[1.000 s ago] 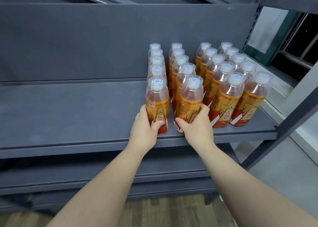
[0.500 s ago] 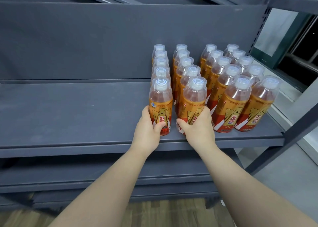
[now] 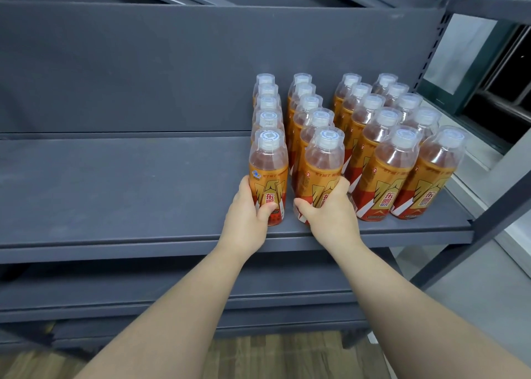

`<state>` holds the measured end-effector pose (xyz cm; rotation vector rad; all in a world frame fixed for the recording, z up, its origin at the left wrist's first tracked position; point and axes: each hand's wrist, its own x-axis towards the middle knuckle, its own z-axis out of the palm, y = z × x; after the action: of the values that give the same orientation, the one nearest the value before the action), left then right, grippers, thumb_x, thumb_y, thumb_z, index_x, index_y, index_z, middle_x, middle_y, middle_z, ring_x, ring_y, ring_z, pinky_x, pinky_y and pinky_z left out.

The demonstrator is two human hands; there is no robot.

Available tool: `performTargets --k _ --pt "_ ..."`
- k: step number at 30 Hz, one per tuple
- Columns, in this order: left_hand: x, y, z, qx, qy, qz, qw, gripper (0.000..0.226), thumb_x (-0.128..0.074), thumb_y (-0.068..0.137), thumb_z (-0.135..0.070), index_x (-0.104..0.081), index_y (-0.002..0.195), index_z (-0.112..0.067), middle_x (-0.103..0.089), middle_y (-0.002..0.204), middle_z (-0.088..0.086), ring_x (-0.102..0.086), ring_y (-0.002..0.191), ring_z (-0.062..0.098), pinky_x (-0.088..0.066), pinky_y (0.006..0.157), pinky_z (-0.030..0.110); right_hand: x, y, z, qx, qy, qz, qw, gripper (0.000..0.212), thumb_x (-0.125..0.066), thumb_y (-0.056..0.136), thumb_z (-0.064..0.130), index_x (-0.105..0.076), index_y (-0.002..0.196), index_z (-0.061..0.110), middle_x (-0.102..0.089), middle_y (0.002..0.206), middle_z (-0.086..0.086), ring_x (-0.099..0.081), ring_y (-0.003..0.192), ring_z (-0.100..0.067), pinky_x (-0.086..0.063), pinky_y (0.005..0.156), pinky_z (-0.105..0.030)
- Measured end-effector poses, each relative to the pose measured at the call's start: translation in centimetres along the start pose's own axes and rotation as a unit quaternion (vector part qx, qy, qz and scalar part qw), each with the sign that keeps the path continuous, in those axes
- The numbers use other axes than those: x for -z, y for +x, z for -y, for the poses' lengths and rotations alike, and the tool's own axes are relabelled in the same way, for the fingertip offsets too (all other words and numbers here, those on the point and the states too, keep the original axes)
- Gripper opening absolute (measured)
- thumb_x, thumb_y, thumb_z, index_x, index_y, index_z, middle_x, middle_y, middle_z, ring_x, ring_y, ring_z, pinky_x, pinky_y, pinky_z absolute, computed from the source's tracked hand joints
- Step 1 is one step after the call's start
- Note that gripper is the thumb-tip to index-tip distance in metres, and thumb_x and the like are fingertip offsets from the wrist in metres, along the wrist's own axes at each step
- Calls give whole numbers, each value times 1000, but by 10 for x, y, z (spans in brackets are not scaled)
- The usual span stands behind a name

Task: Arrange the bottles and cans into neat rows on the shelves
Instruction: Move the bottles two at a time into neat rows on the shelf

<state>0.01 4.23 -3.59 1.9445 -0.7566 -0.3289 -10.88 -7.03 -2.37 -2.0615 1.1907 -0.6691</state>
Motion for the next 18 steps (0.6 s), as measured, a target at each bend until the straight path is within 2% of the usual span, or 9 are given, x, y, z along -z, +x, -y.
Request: performTargets --k 6,14,18 --pt "-1 3 1 4 11 8 1000 63 -60 98 -28 -25 151 -26 -48 145 -4 -49 131 16 -42 107 34 -2 0 -2 1 0 -4 1000 79 -76 85 44 -26 141 19 -53 130 -3 -58 117 -24 -53 91 -35" --pt "-2 1 1 14 5 14 1000 64 -59 99 -25 -23 152 -27 -46 146 -4 -48 132 16 -41 105 30 -2 -2 -3 1 8 0 1000 80 -77 83 45 -27 140 18 -54 128 -4 -59 115 -24 -52 87 -32" --pt "2 1 1 20 14 26 999 68 -60 99 -27 -20 153 -27 -45 147 -4 -47 133 16 -41 107 33 1 -2 -3 1 31 18 999 87 -79 81 45 -26 145 18 -52 134 -3 -55 121 -24 -51 92 -34"
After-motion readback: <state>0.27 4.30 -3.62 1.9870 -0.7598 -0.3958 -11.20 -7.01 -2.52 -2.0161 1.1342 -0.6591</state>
